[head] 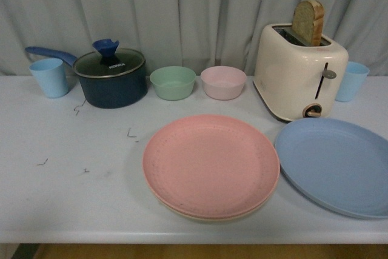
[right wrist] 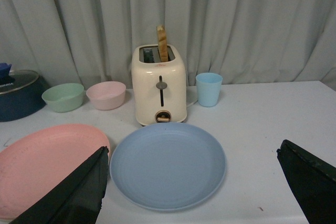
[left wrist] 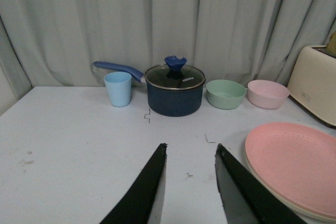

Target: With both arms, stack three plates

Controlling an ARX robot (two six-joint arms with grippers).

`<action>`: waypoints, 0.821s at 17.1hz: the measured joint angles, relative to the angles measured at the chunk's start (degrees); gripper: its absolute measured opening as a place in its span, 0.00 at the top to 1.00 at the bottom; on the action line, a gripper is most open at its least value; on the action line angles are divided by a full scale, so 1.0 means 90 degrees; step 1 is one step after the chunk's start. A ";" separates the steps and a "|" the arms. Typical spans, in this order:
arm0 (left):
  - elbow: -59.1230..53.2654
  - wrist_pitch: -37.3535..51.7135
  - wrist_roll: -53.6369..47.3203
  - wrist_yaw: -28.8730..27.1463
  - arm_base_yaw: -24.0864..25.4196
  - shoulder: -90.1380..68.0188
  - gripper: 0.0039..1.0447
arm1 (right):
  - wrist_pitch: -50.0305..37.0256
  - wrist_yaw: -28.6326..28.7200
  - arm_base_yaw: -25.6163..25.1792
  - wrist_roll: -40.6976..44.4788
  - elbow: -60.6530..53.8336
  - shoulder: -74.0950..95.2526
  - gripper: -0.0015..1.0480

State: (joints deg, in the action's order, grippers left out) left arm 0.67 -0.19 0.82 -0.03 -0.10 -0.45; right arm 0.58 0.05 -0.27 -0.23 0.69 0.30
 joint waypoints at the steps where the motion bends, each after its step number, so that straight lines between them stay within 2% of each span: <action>1: 0.0000 -0.0002 0.0000 0.0000 0.0000 0.0000 0.61 | 0.1263 0.0257 -0.0029 0.0000 0.0469 0.0602 0.06; 2: 0.0000 -0.0005 0.0000 0.0012 0.0000 0.0000 0.51 | 0.1819 0.0534 -0.0114 -0.0022 0.1054 0.1953 0.06; 4: 0.0000 0.0005 -0.0002 0.0007 0.0000 0.0000 0.45 | 0.1659 0.0588 -0.0151 -0.0022 0.1256 0.2528 0.06; 7: 0.0000 0.0002 0.0000 0.0002 0.0000 0.0000 0.09 | 0.1307 0.0940 -0.0733 0.0036 0.3126 0.5909 0.06; 8: 0.0000 0.0000 -0.0010 0.0005 0.0000 0.0000 0.05 | 0.1246 0.0882 -0.0882 0.0121 0.3543 0.6812 0.06; 11: 0.0000 0.0000 -0.0010 0.0005 0.0000 0.0000 0.06 | 0.1066 0.0787 -0.1239 0.0255 0.4940 0.9131 0.06; 14: 0.0000 0.0000 -0.0010 0.0005 0.0000 0.0000 0.06 | 0.0784 0.0595 -0.1311 0.0461 0.5729 1.0705 0.06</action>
State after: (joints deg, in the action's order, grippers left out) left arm 0.67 -0.19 0.73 0.01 -0.10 -0.45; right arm 7.64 5.41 -12.08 3.92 52.25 96.64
